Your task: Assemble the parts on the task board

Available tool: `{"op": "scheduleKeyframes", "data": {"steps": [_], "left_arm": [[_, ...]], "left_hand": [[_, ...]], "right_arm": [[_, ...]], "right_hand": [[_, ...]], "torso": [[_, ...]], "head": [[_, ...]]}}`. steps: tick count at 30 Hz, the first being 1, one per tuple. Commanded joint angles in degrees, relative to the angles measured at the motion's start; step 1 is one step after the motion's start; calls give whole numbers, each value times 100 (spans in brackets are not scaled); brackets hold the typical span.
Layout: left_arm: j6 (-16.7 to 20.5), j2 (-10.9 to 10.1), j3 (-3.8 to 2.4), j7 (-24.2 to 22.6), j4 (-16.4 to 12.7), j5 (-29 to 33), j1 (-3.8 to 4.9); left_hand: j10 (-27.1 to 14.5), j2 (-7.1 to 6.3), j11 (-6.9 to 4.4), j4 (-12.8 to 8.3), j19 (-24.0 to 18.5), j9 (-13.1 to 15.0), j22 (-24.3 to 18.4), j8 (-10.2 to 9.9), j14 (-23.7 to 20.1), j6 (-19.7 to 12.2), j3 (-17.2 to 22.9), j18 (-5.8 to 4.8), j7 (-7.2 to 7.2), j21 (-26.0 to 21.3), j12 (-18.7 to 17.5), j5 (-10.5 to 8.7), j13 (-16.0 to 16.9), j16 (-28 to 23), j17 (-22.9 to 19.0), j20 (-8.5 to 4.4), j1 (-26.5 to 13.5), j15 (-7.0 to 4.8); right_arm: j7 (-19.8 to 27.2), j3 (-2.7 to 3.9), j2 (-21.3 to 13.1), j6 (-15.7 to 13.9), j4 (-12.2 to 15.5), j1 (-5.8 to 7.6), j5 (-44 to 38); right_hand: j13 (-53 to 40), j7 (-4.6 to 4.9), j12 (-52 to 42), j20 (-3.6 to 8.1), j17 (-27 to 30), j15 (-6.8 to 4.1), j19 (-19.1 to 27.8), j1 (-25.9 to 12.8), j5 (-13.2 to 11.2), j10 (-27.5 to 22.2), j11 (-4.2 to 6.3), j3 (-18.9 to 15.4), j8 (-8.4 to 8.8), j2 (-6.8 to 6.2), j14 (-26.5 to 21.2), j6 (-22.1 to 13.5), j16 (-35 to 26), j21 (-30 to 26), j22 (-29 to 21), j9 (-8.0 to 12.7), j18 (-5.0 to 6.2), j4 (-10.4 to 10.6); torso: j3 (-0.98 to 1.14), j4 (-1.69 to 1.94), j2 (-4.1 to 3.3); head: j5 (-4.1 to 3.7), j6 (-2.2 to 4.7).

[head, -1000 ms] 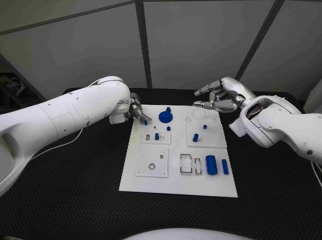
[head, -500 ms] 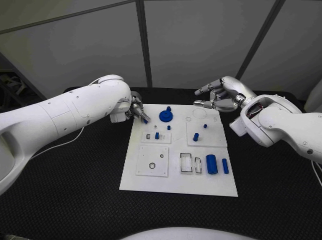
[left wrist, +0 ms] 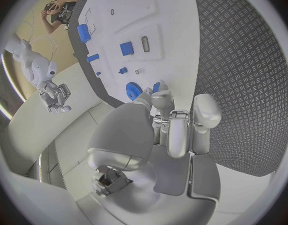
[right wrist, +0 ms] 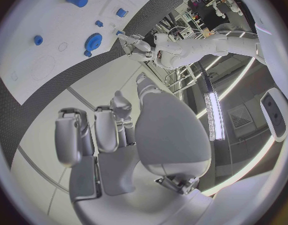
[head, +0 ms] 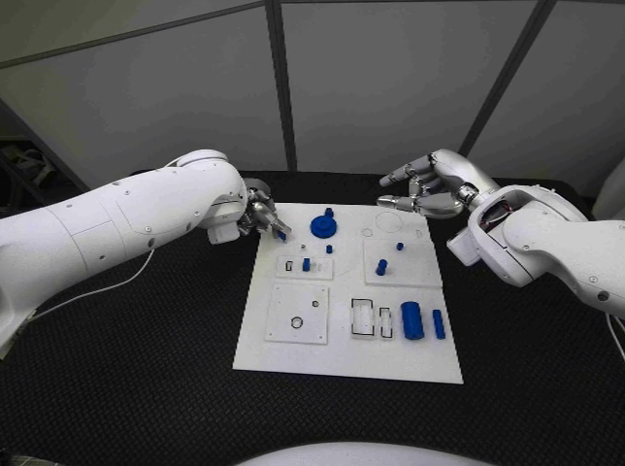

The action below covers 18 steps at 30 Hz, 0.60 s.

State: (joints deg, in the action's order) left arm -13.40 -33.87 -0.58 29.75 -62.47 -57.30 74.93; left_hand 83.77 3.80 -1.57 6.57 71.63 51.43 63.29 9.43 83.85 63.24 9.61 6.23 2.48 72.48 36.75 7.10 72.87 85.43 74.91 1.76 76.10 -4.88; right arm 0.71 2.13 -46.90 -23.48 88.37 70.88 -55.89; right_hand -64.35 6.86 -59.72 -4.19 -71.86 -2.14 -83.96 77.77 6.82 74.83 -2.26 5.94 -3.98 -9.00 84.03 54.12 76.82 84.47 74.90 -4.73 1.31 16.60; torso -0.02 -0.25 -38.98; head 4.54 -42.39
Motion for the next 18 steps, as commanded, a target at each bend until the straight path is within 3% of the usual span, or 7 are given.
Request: {"op": "scheduleKeyframes", "data": {"steps": [1, 10, 18], "left_arm": [[418, -140, -5, 49, -273, 179, 10], [772, -604, -2, 140, -1017, 195, -37], [899, -869, 3, 173, -1531, 38, -220]], "left_hand": [[148, -66, -17, -950, 52, 38, 27, 53, 468, 4, 1088, -3, -26, -14, 26, -7, 12, 1, 891, -6, -156, -2], [178, -148, -26, -1019, 95, 75, 83, 85, 477, 30, 1311, -13, -38, 12, 55, 7, 22, 25, 921, -18, -321, -16], [191, -181, -30, -1048, 110, 87, 102, 96, 480, 41, 1376, -16, -42, 23, 71, 17, 27, 35, 933, -23, -363, -23]], "right_arm": [[13, 4, -3, 49, 6, 12, -14], [12, 3, -11, 66, -9, 12, -14], [13, 2, 16, 79, -43, 11, -16]], "right_hand": [[-2, 6, -18, 7, 1, -13, -200, -8, 34, 34, 17, 28, 13, 45, 186, 33, -31, -40, 891, 9, 46, -13], [-2, 6, -19, 8, 5, -13, -200, -9, 35, 34, 17, 29, 12, 48, 185, 33, -34, -39, 892, 9, 46, -12], [-2, 6, -20, 8, 1, -14, -202, -9, 36, 34, 17, 31, 12, 50, 186, 34, -32, -37, 894, 9, 45, -13]], "torso": [[2, 7, 8], [3, 20, 18], [3, 14, 18]], "head": [[18, -34], [54, -63], [63, -68]]}}
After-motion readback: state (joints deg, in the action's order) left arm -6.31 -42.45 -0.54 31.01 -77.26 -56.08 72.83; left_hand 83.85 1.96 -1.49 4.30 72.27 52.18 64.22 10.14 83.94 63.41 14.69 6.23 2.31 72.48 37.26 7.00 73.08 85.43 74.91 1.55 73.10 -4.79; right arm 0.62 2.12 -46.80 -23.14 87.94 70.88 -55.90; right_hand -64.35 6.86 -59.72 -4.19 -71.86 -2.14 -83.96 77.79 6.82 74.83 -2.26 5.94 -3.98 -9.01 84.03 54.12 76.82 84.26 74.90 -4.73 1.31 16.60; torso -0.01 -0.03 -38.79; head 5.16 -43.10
